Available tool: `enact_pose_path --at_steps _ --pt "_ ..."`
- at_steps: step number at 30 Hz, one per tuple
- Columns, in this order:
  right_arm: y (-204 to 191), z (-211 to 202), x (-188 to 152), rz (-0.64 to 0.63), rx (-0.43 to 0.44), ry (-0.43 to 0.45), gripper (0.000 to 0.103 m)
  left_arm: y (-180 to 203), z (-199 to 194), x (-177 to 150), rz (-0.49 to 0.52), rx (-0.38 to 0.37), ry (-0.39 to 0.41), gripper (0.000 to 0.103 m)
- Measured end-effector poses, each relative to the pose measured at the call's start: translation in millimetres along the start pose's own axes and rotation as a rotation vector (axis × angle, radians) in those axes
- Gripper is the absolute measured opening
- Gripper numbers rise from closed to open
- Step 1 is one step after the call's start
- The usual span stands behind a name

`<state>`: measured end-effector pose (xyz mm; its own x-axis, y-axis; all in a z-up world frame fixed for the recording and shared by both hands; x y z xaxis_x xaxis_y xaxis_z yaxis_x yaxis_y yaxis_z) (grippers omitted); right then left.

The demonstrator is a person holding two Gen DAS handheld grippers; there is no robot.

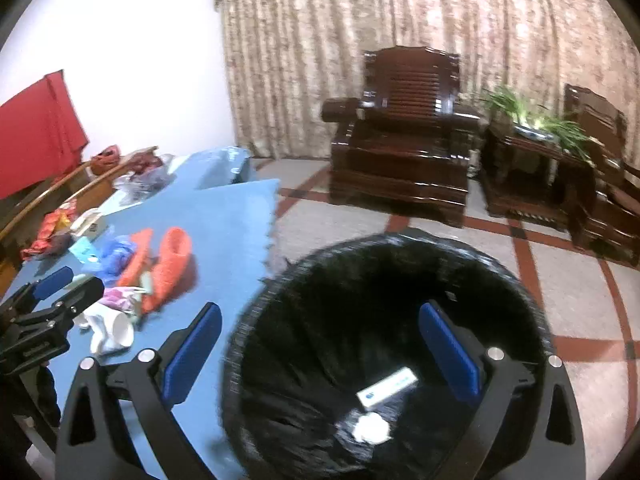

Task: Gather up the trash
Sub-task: 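Move both tools back to the table and grasp the white paper cup with the right tool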

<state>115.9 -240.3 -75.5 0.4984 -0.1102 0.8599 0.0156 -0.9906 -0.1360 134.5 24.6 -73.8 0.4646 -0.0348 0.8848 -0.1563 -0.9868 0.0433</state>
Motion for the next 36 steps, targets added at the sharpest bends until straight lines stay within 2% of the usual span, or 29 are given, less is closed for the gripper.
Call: enact_pose_path --at_steps 5,16,21,23,27,36 --pt "-44 11 3 -0.058 0.067 0.018 0.097 -38 -11 -3 -0.011 0.088 0.009 0.091" --pt "-114 44 -8 -0.112 0.195 -0.02 0.097 -107 -17 -24 -0.057 0.24 -0.017 0.091" --pt "-134 57 -11 -0.13 0.223 -0.04 0.093 -127 -15 -36 -0.073 0.28 -0.027 0.091" --pt "-140 62 -12 -0.136 0.228 -0.047 0.092 -136 -13 -40 -0.076 0.293 -0.038 0.085" --pt "-152 68 -19 -0.136 0.233 -0.062 0.09 -148 -9 -52 -0.084 0.308 -0.068 0.085" --pt "-202 83 -53 -0.162 0.273 -0.11 0.089 -186 -10 -76 -0.128 0.346 -0.115 0.083"
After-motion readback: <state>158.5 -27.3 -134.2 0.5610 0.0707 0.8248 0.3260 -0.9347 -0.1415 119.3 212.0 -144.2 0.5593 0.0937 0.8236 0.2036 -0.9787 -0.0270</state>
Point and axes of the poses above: each gripper's, at about its wrist camera, not at the fingertips, and z roughly the way its jaws point, y to its right, x to its top, the point moved 2 cm from there along z, roughly the way its jaws point, and after that the axes turned 4 degrees about y, right-handed, at the moved point
